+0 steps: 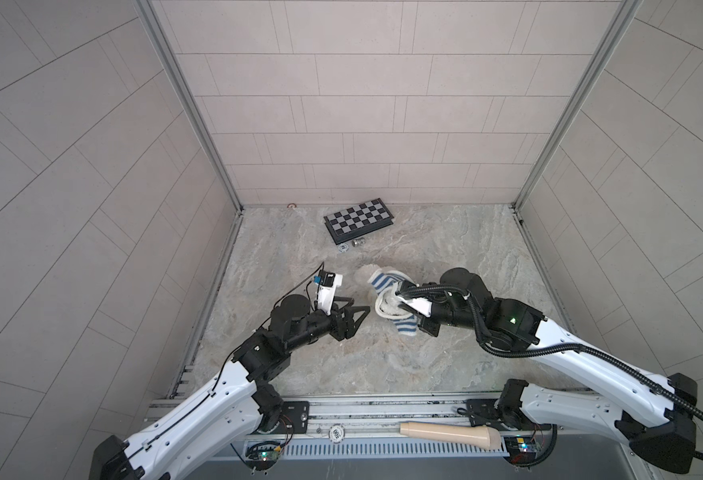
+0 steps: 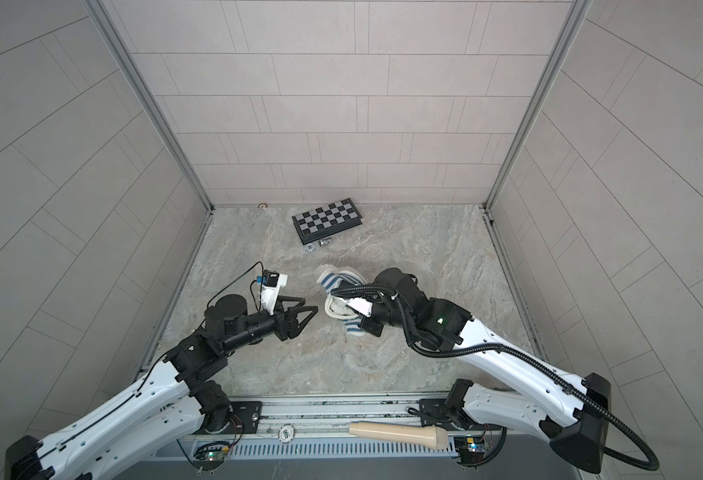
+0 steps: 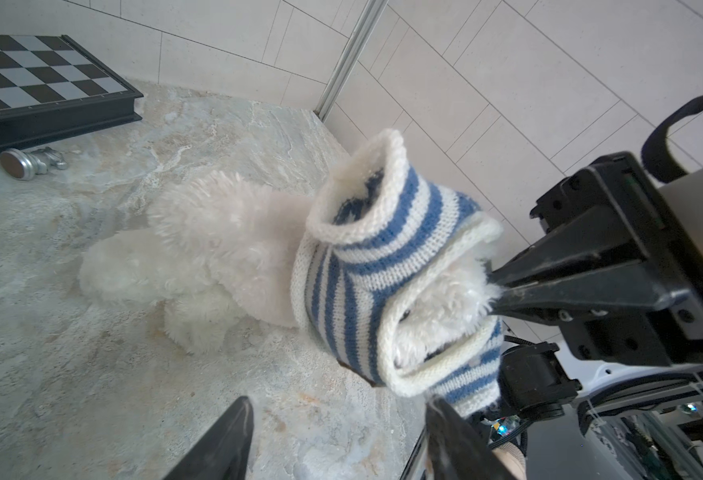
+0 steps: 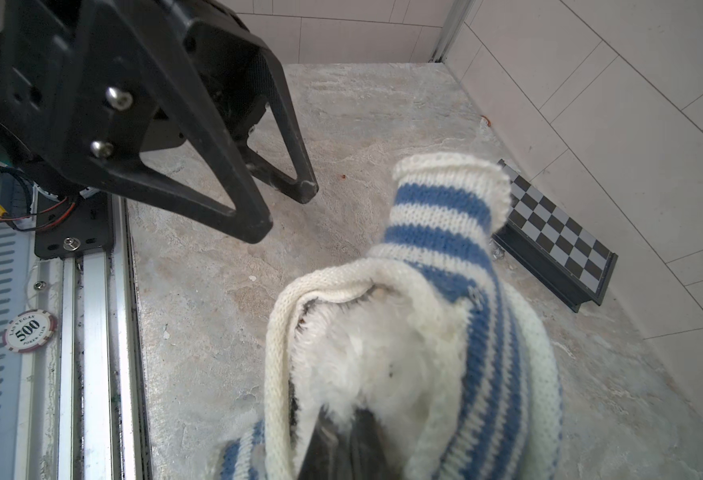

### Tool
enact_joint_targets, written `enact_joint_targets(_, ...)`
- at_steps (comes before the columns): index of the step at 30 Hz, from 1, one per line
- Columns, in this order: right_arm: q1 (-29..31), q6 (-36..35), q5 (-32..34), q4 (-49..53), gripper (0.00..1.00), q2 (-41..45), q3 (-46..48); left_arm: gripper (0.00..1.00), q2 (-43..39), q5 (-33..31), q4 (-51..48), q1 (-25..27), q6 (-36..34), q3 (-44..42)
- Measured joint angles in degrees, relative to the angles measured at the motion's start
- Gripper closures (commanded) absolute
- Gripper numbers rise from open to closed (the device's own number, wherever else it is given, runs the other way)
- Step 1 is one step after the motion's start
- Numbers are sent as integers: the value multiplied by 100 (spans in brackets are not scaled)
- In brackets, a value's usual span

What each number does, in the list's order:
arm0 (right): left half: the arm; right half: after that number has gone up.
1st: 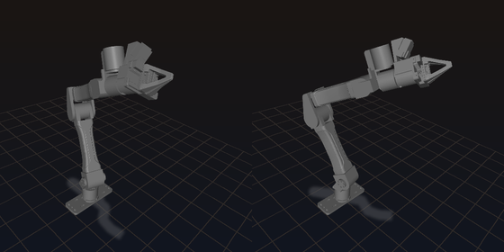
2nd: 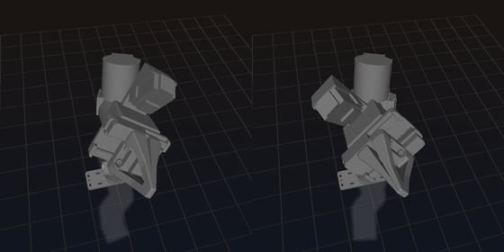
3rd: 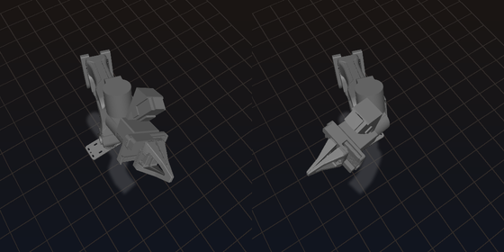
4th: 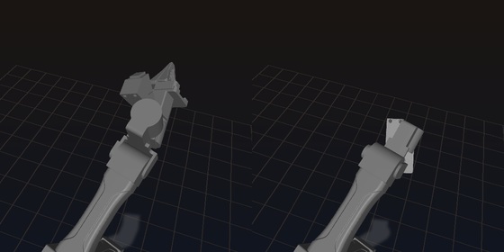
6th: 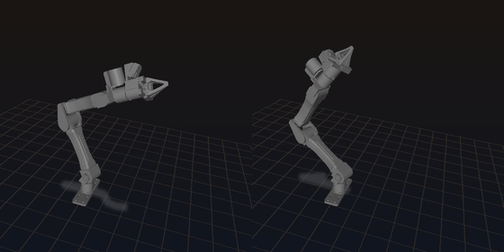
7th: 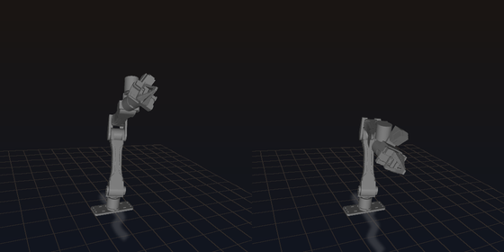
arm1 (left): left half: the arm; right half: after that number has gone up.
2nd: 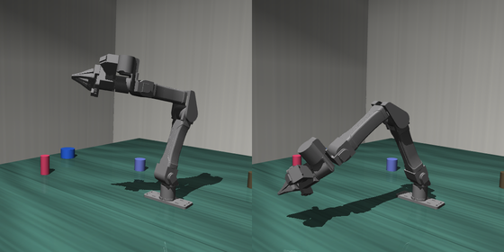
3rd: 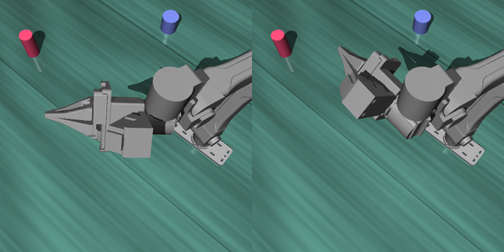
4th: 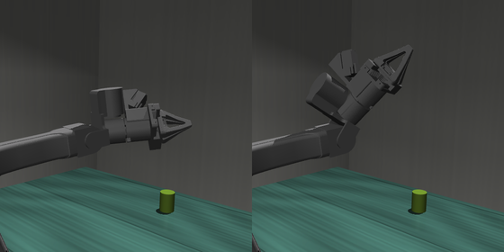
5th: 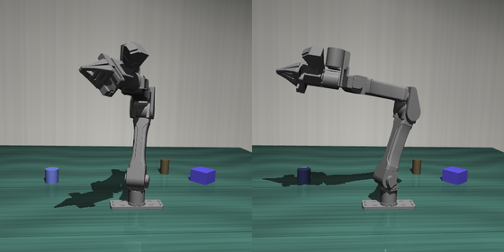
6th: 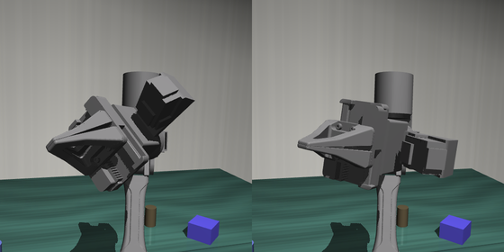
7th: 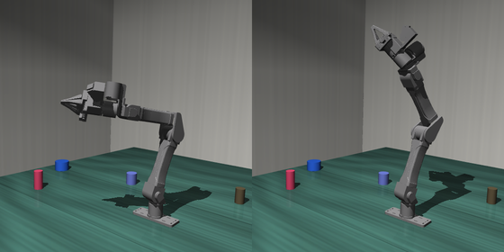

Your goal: Dress the teddy bear

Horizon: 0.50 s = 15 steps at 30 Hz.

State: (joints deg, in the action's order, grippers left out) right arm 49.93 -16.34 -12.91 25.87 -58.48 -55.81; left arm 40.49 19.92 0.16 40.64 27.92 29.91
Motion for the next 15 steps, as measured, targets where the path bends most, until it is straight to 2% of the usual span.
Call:
enact_joint_targets(2,0,-151,-72,20,100,-31,0,18,90,2,-4,0,42,190)
enact_joint_targets(5,0,-308,-199,31,100,-90,0,18,284,-17,50,0,105,450)
enact_joint_targets(9,7,-431,-361,31,100,-94,0,27,581,-48,208,0,149,634)
enact_joint_targets(12,39,-479,-426,33,100,-94,0,41,844,-17,363,0,223,682)
enact_joint_targets(15,66,-511,-461,37,100,-94,0,63,1097,39,498,0,273,741)
